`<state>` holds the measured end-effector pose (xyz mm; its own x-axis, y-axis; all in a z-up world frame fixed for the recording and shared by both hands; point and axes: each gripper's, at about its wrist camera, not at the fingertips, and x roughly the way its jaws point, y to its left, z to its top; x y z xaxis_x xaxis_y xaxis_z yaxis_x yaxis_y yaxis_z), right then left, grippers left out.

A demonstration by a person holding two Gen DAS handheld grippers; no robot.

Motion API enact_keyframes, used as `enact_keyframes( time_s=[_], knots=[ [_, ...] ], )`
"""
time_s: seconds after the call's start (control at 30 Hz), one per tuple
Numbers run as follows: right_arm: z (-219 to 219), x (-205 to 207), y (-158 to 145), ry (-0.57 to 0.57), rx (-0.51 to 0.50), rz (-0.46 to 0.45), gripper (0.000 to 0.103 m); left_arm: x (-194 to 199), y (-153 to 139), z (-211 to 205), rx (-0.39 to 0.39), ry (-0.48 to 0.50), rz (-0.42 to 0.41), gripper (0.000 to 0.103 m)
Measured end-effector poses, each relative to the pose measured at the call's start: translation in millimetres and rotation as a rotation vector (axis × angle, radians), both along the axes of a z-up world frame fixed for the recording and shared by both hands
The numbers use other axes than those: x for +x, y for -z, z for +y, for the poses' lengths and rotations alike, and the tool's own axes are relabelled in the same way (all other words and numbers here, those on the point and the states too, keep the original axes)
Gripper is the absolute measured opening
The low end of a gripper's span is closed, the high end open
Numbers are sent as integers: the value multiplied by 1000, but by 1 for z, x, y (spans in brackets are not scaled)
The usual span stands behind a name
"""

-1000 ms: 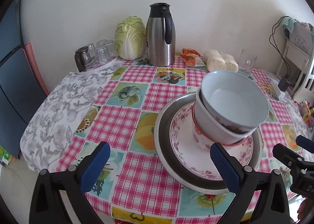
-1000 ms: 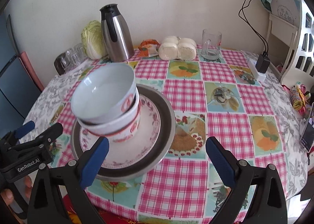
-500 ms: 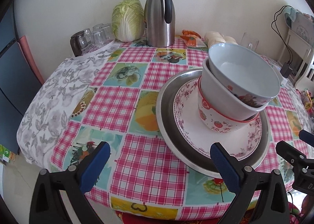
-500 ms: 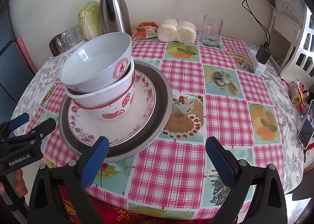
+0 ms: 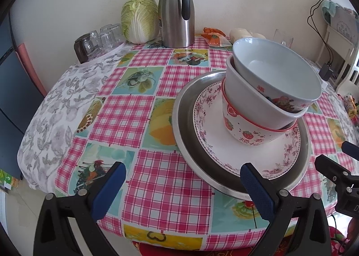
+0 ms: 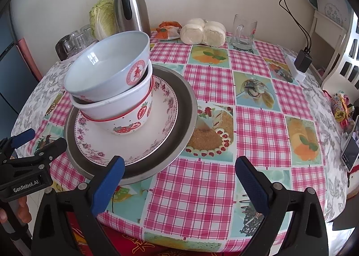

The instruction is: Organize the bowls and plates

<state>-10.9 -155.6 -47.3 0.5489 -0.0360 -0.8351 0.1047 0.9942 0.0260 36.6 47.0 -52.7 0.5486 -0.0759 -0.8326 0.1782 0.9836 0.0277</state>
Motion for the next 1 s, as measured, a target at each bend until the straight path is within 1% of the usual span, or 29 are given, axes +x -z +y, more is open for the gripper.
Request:
enact_keyframes(
  time_s=[0.6,1.0],
  knots=[
    [-2,5,6,3,-2,17,99,2,3,1,-7,4,15,103],
    [-1,6,5,-10,-14,18,99,0,4,-2,23,18,8,103]
  ],
)
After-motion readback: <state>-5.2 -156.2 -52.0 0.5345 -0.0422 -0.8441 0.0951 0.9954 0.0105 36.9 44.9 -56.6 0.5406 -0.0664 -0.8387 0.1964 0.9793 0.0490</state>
